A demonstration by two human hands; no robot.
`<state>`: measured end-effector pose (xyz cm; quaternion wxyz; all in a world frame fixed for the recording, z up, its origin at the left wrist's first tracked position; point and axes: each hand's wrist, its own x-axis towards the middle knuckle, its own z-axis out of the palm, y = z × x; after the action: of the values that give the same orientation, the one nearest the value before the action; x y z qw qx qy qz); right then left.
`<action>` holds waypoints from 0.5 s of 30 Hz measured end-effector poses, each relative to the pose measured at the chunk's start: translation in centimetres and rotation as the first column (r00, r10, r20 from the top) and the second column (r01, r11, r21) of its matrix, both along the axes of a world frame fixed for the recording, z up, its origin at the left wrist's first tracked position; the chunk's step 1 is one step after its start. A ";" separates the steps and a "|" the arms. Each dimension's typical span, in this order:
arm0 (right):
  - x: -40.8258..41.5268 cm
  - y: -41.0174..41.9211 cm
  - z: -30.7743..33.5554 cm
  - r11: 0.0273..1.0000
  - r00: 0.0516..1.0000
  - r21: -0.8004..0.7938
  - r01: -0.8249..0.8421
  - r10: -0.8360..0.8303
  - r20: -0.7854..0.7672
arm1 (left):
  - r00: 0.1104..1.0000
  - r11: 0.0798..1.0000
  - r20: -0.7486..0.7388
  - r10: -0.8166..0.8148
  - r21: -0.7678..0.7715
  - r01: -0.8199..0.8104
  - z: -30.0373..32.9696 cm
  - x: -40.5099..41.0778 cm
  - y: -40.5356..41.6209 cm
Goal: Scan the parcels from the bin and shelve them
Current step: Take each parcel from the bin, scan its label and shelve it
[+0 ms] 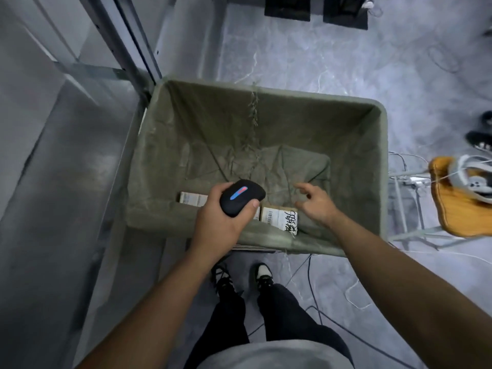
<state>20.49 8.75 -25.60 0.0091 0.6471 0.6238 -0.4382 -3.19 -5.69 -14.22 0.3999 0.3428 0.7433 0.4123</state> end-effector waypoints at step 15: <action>2.2 0.5 -9.1 0.740 0.722 -0.146 -0.657 0.673 0.162 | 0.999 0.986 -0.036 -0.026 -0.167 0.020 -2.6 2.4 4.4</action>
<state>22.72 9.25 -34.75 0.2548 0.4208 0.7923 -0.3611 -0.83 -1.33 -16.85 0.4175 0.3246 0.7787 0.3377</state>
